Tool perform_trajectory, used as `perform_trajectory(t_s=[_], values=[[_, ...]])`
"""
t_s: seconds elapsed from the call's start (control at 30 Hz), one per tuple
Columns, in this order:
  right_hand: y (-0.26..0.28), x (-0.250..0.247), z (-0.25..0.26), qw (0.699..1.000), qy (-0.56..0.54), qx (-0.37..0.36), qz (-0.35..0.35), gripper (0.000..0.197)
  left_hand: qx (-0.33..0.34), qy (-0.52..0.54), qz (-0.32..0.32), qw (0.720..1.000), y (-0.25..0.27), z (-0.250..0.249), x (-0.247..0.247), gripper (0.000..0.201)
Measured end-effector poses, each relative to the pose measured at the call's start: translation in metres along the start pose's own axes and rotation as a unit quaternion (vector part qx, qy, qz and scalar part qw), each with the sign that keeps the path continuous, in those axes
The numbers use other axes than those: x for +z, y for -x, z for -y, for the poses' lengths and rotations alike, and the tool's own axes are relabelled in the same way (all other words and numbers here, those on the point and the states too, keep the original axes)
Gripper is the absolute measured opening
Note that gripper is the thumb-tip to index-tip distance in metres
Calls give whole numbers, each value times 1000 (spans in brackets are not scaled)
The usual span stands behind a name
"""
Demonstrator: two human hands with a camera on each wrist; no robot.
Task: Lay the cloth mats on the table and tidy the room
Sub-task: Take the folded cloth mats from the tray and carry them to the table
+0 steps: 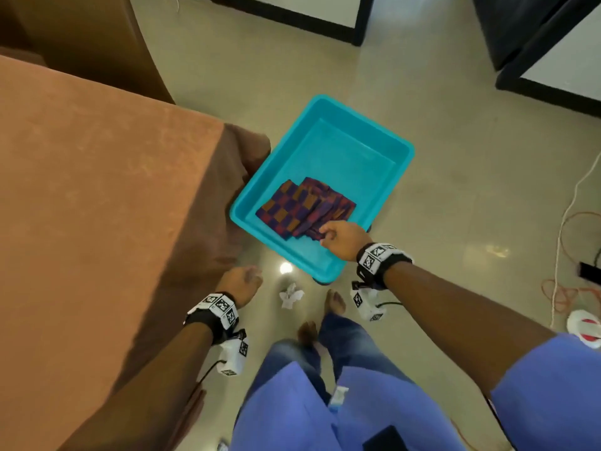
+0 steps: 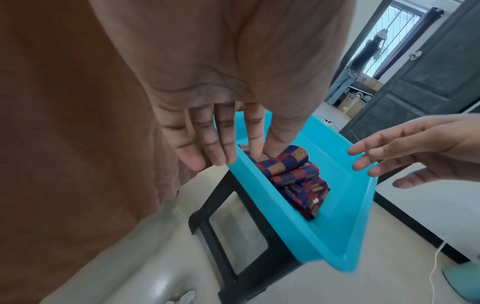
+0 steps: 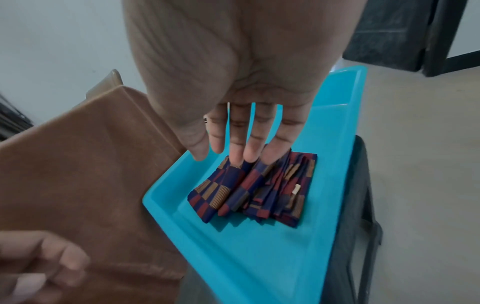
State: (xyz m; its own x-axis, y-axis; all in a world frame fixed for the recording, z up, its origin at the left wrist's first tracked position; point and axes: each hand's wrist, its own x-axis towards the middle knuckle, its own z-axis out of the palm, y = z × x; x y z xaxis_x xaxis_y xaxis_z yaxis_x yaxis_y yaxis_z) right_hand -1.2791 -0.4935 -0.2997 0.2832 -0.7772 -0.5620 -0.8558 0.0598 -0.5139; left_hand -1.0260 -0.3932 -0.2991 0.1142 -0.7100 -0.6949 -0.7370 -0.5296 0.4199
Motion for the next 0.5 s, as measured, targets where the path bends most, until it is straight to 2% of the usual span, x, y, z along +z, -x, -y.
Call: perform_trajectory(t_s=[0.1,0.23,0.3,0.4,0.5], values=[[-51,-6,3,1000,24,-15,6,22,21,-27,-40,999,-37,-10,-4,31],[-118,1,4,1000,11,28,4,45,79,-93,-66,990,-77,-14,-7,42],[-144,10,5,997,2,74,6,59,126,-123,-58,983,-96,-13,-7,47],[-169,24,3,988,2,151,-17,73,143,-187,-23,972,-118,-9,-6,56],[-181,35,0,978,-64,193,-43,73,155,-288,16,945,-130,-9,-8,54]])
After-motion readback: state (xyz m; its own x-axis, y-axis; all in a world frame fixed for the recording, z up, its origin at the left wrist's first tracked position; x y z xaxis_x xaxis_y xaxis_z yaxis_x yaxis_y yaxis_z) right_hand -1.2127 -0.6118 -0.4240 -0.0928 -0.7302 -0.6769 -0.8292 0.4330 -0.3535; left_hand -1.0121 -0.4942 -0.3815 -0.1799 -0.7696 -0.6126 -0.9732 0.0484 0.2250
